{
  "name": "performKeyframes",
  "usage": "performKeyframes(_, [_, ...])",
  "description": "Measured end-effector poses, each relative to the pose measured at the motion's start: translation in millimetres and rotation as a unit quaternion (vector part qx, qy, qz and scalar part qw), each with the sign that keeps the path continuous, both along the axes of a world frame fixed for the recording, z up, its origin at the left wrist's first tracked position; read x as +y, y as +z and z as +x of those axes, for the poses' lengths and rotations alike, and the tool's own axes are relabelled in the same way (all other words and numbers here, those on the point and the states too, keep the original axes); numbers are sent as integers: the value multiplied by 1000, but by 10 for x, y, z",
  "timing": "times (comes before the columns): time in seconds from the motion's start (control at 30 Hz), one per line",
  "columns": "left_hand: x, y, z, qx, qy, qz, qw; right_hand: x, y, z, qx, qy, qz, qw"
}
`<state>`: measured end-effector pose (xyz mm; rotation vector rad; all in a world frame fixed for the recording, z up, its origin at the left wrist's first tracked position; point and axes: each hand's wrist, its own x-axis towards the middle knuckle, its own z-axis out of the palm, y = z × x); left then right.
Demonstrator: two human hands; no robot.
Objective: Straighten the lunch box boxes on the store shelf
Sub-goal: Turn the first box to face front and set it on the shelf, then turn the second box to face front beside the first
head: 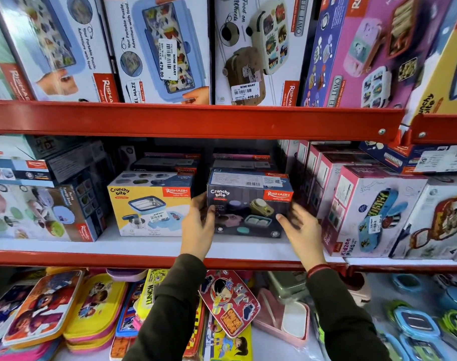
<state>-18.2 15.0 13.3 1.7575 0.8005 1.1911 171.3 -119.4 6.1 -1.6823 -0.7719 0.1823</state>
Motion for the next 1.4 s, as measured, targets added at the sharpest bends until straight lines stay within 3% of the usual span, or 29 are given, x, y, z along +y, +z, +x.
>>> performKeyframes(0.37, [59,-108,67,74,-20,-22,997,143,-23,-77,-12,-38,-27,999])
performKeyframes(0.67, [-194,-144,-234,-39,51,45,997,53,-33,-479,-50,-114,117,985])
performKeyframes(0.8, [-72,-92,-497,-67,90,64,992,225,-13,-859,-84,-70,145,983])
performKeyframes(1.0, [248,-64,-984,-64,148,54,985,683,-40,-1444,-52,65,50,995])
performKeyframes(1.13, [637,-166,-1349,15,171,3,985,1011,-106,-1685,-52,87,-46,994])
performKeyframes(1.3, [1072,-294,-1672,144,100,-28,984,1303,-241,-1780,-61,83,-156,982])
performKeyframes(1.4, [1118,-307,-1732,149,54,-11,987,1351,-285,-1749,-64,78,-179,979])
